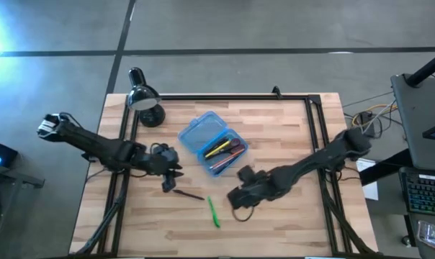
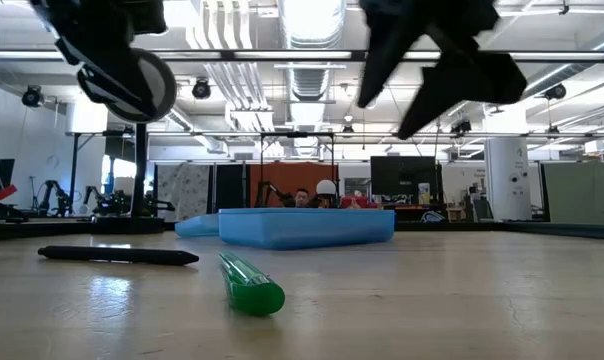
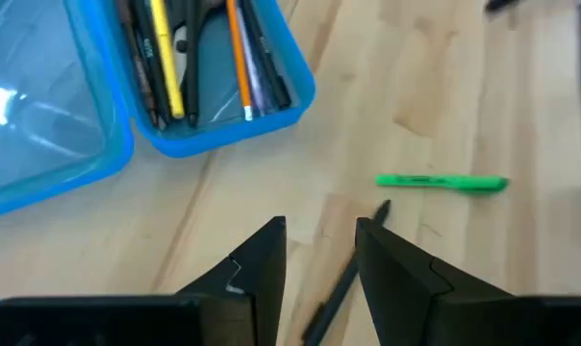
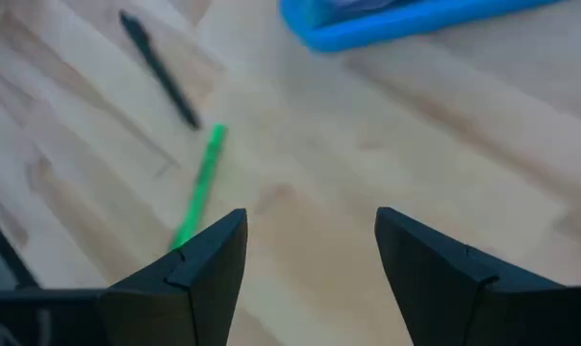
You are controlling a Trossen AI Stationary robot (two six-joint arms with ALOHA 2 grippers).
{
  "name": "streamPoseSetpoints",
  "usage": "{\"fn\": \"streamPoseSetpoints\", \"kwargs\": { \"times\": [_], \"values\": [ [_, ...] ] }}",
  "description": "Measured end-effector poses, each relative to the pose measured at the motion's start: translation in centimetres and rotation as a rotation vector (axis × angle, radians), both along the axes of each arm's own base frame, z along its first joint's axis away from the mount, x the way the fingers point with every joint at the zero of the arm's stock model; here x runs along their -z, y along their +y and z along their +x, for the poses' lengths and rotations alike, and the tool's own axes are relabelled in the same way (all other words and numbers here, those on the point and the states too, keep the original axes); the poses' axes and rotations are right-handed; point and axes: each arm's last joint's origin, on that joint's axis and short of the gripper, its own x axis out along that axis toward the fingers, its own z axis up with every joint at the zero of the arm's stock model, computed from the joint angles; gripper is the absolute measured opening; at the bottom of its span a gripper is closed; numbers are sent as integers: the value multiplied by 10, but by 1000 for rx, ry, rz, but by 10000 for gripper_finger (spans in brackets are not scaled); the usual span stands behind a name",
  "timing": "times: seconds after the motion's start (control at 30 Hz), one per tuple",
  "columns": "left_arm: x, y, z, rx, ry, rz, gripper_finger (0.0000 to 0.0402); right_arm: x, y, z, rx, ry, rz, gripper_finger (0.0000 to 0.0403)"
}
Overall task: Pick & place school supplies into a supply box
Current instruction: Put the green pen into the supply box
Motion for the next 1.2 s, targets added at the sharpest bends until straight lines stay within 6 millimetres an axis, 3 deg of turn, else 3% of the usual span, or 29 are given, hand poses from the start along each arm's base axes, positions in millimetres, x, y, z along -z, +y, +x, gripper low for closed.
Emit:
{"fn": "streamPoseSetpoints", "kwargs": {
  "times": [0.23, 0.53, 0.7, 0.83, 0.97, 1.2],
  "values": [
    [5, 5, -29, 40, -112, -18, 110, 10, 21, 51, 89, 160, 53, 221],
    [3, 11, -48, 84, -186, 10, 110, 29, 46, 101, 112, 195, 152, 235],
    [4, 13, -53, 107, -202, 30, 110, 35, 54, 116, 130, 241, 196, 271],
    [8, 13, -55, 114, -188, 37, 110, 53, 61, 126, 118, 285, 241, 285],
    [9, 13, -55, 115, -184, 38, 110, 73, 64, 132, 143, 328, 257, 277],
    [10, 13, -55, 126, -181, 51, 110, 78, 63, 132, 180, 357, 219, 237]
  ]
}}
